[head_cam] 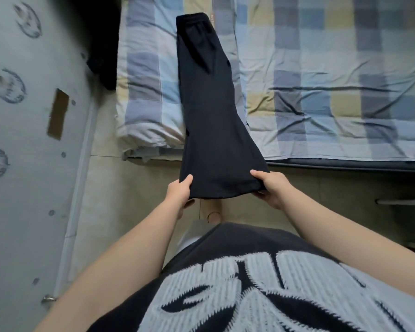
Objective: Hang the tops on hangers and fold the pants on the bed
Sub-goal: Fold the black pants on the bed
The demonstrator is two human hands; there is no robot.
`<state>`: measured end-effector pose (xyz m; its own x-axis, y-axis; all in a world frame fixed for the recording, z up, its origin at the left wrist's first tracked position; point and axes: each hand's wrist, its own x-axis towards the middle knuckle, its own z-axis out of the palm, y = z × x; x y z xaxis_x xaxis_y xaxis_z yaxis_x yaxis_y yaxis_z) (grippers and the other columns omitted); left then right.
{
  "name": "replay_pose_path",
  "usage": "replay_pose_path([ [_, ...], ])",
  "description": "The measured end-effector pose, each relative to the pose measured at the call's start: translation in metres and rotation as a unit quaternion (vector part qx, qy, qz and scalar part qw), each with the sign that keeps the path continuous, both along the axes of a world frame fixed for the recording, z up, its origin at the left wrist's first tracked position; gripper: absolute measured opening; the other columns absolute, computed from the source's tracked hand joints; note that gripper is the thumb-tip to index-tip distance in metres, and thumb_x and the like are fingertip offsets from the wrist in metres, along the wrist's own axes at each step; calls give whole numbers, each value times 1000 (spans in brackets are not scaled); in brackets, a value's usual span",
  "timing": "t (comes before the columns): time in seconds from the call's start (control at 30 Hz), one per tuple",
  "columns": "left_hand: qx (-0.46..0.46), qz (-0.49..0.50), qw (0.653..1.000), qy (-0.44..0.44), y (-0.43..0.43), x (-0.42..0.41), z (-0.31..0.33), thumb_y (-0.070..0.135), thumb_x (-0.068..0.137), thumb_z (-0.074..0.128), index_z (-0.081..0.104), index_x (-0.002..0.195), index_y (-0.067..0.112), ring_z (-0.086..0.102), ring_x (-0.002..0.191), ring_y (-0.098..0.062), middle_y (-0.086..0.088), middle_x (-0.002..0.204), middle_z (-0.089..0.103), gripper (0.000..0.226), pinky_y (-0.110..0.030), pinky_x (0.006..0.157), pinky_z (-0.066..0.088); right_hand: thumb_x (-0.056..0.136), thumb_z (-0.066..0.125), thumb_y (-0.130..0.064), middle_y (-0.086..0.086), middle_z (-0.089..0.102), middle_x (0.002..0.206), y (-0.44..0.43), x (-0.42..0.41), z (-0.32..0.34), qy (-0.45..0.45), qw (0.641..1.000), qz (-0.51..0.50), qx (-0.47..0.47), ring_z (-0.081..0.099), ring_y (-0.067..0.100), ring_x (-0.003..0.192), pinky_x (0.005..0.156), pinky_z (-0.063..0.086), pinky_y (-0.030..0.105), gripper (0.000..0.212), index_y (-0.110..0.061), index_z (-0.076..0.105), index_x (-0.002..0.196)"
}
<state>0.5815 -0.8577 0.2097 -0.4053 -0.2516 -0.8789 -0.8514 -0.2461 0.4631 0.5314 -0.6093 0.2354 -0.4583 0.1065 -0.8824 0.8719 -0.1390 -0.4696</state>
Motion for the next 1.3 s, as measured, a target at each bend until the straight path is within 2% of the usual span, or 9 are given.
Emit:
replay_pose_path([
  [0.07, -16, -3, 1000, 19, -1, 20, 9, 43, 98, 58, 62, 113, 23, 66, 100, -20, 3, 109, 69, 26, -32, 72, 55, 87, 75, -14, 6, 71, 99, 3, 17, 9, 7, 1000, -11, -22, 67, 22, 86, 63, 54, 31, 15, -14, 65, 97],
  [0.23, -42, -4, 999, 28, 9, 91, 25, 43, 98, 57, 61, 93, 28, 64, 94, -19, 4, 104, 68, 17, -30, 69, 51, 86, 77, -14, 7, 72, 95, 13, 89, 18, 4, 999, -24, -42, 67, 22, 84, 57, 55, 29, 16, -12, 65, 98],
  [0.37, -96, -46, 994, 6, 20, 165, 23, 41, 99, 58, 67, 103, 16, 57, 68, -20, -3, 89, 66, 27, -25, 51, 35, 85, 78, -16, 9, 73, 97, 27, 163, 15, -18, 998, -22, -50, 68, 24, 85, 59, 56, 30, 22, -10, 66, 102],
  [0.53, -107, -83, 990, -43, 19, 251, 24, 40, 98, 60, 68, 105, 12, 52, 63, -20, -3, 81, 65, 31, -24, 48, 30, 84, 79, -18, 7, 76, 89, 43, 251, 10, -70, 995, 13, -65, 69, 24, 85, 67, 57, 32, 26, -7, 69, 105],
  [0.63, -102, -94, 989, -46, 17, 276, 26, 38, 98, 62, 68, 102, 13, 51, 58, -16, 2, 71, 62, 26, -20, 40, 28, 84, 78, -18, 7, 77, 86, 50, 276, 9, -76, 994, 42, -64, 69, 24, 85, 71, 57, 34, 27, -5, 69, 106],
  [0.7, -103, -102, 988, -49, 18, 282, 29, 38, 98, 62, 69, 98, 14, 50, 59, -17, 2, 69, 61, 25, -23, 42, 27, 84, 78, -19, 8, 77, 89, 53, 281, 9, -74, 994, 47, -60, 69, 25, 87, 75, 57, 35, 28, -5, 69, 107],
  [0.87, -93, -99, 990, -37, 22, 260, 38, 37, 98, 61, 65, 93, 16, 52, 65, -19, -1, 78, 62, 23, -28, 53, 31, 84, 78, -19, 6, 77, 85, 54, 263, 16, -61, 996, 35, -54, 70, 24, 83, 68, 56, 33, 27, -6, 70, 107],
  [1.07, -46, -22, 998, -25, 21, 192, 40, 37, 93, 65, 65, 95, 15, 53, 65, -18, 0, 78, 63, 22, -28, 54, 31, 85, 77, -18, 11, 71, 105, 47, 193, 31, -39, 998, 5, -49, 67, 27, 87, 68, 55, 34, 28, -8, 68, 109],
  [1.3, 30, 86, 996, 10, 3, 48, 41, 35, 92, 66, 63, 93, 17, 53, 57, -15, -1, 72, 60, 18, -24, 48, 39, 91, 69, -16, 7, 64, 86, 20, 50, 45, -6, 998, -27, -60, 60, 23, 78, 71, 51, 34, 4, -16, 65, 89],
])
